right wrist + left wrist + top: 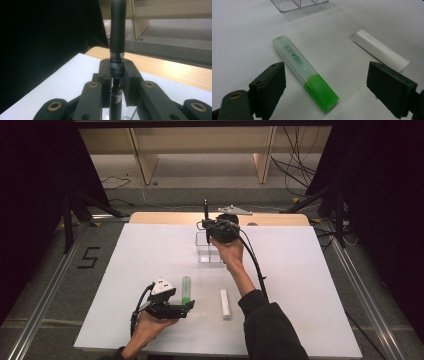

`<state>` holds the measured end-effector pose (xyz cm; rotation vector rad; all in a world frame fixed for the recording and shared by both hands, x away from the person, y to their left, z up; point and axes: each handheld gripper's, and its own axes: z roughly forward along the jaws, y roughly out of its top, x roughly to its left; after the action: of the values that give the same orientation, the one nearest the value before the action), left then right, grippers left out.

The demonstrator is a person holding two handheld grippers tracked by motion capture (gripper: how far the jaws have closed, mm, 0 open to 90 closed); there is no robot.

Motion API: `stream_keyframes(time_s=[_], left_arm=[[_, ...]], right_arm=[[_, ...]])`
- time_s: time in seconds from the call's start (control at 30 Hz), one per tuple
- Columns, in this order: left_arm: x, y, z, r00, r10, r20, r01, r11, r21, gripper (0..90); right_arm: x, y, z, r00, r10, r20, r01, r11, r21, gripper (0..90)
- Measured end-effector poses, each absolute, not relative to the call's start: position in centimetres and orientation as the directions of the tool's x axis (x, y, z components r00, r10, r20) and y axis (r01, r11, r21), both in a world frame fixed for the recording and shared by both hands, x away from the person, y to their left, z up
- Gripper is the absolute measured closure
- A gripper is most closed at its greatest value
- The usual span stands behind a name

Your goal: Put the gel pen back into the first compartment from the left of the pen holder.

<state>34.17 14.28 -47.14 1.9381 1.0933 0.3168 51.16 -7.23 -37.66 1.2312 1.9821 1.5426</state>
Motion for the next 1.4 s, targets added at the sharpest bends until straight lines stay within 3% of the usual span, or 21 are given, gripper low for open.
stream_keyframes(time_s=[1.4], left_arm=[[34.2,14.4,-47.2,0.583,0.793,-0.176,0.576,-0.251,0.778,15.4]], right_arm=[[53.3,-4.9,-39.8,-0.525,0.822,0.221,0.474,0.067,0.878,79.2]])
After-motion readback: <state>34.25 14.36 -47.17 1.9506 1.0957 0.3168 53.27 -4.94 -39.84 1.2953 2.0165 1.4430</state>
